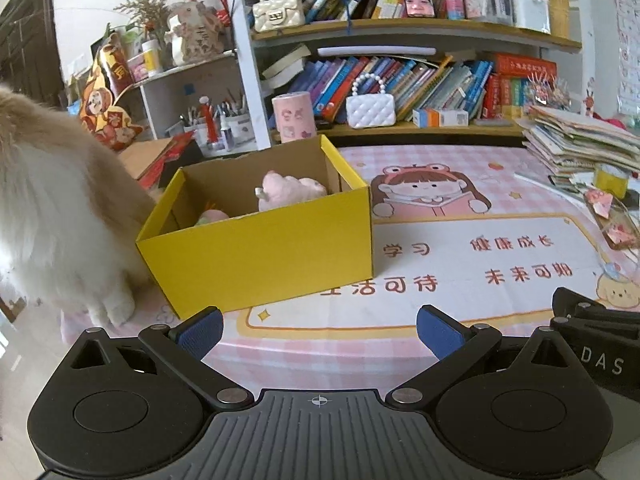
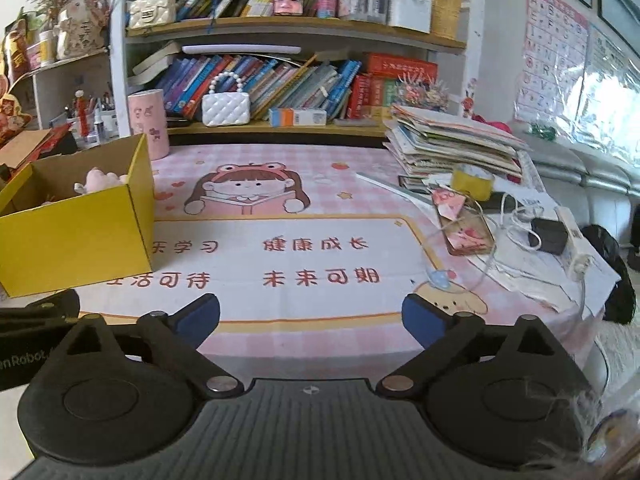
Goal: Organize objects
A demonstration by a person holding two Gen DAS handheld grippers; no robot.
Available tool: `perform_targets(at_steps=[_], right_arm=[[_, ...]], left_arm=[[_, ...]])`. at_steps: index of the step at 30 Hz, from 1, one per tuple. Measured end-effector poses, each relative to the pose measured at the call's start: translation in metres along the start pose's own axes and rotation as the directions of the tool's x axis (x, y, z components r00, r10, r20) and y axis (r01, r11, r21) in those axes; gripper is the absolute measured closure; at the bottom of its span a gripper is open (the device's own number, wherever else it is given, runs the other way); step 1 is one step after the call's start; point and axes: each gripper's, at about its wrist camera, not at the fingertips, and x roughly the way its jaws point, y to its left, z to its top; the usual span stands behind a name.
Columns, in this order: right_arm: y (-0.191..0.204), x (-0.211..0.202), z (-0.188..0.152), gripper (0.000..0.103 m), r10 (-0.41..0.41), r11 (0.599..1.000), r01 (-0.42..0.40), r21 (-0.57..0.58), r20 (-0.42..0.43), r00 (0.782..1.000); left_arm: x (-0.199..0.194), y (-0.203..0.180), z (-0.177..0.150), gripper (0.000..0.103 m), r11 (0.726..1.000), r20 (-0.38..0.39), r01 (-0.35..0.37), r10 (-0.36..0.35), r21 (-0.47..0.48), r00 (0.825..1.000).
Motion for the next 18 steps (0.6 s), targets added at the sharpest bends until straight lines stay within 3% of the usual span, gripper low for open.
perform_targets(at_steps=[18], right_arm=[[-0.0031, -0.0044, -0.0035, 0.003, -0.019, 1.0, 0.019, 0.02, -0.007, 1.0]], left_arm=[[-0.0066, -0.0042, -0.0036, 0.0, 1.0, -0.005, -0.002, 0.002, 0.014, 1.0]])
